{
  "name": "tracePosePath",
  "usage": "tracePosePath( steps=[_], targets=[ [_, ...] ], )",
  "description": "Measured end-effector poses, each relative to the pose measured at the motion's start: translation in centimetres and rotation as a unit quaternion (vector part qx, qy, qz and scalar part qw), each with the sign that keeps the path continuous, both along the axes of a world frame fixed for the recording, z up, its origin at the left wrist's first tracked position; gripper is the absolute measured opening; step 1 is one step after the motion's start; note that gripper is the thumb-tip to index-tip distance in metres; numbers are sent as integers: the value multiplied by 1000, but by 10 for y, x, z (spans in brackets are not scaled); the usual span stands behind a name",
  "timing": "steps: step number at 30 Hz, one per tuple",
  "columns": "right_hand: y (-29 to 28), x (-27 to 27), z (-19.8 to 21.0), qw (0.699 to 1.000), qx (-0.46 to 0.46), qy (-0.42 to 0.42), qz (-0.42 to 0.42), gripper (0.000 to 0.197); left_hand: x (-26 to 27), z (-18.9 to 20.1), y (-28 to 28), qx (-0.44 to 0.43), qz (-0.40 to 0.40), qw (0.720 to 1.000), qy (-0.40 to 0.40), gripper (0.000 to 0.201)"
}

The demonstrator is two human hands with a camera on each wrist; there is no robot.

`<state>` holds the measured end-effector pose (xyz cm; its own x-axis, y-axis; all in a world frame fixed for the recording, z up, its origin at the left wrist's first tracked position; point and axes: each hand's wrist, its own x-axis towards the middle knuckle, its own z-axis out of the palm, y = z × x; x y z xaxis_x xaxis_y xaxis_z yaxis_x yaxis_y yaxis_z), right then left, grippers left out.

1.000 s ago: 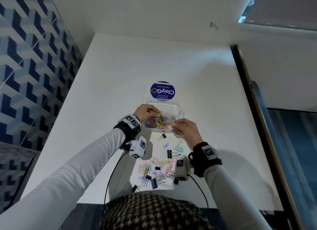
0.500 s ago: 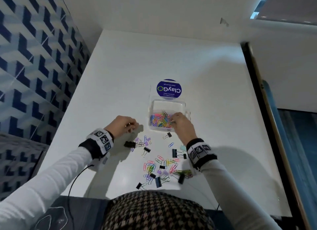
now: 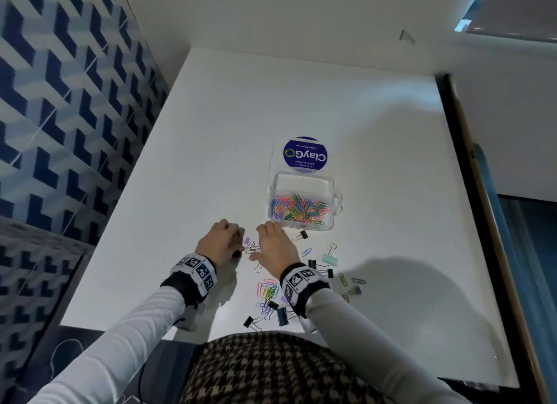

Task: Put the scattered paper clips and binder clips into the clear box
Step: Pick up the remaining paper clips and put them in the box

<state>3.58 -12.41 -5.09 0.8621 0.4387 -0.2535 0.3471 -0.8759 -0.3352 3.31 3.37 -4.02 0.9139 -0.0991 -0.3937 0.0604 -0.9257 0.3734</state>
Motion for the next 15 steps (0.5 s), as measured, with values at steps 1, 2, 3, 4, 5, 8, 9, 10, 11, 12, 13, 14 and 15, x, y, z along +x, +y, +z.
tracePosePath(
  steps=[1, 2, 3, 4, 5, 8, 9, 10, 11, 12, 13, 14, 15],
  targets=[
    [3, -2, -2, 1000, -5, -7, -1, 53, 0, -1, 3, -16, 17, 1000, -2, 25],
    [6, -3, -5, 1000, 0, -8, -7, 48, -1, -1, 6, -28, 30, 999, -1, 23],
    [7, -4, -7, 1000, 13, -7, -15, 43, -1, -1, 9, -40, 39, 998, 3, 22],
    [7, -6, -8, 999, 24, -9, -22, 35, -2, -2, 12, -49, 44, 998, 7, 22],
    [7, -8, -8, 999, 29, -13, -27, 28, -2, -2, 15, -56, 48, 997, 10, 22],
    [4, -12, -11, 999, 39, -20, -31, 19, -3, -2, 21, -83, 63, 994, 9, 20],
    [3, -13, -10, 999, 40, -19, -29, 18, -3, -1, 23, -101, 75, 992, 4, 20],
    [2, -12, -9, 999, 36, -17, -26, 18, -3, 1, 25, -120, 93, 988, -9, 18],
    [1, -10, -9, 999, 29, -13, -20, 18, -2, 4, 27, -139, 121, 982, -32, 16],
    [1, -8, -10, 1000, 20, -5, -13, 17, -2, 8, 30, -158, 155, 973, -64, 14],
    [0, -5, -9, 1000, 13, 4, -5, 16, -2, 12, 34, -172, 186, 963, -94, 13],
    [-1, -2, -9, 1000, 10, 16, 3, 16, -2, 16, 37, -184, 207, 954, -114, 13],
    [-2, 0, -7, 999, 8, 32, 12, 16, -3, 20, 39, -197, 218, 948, -119, 13]
  ],
)
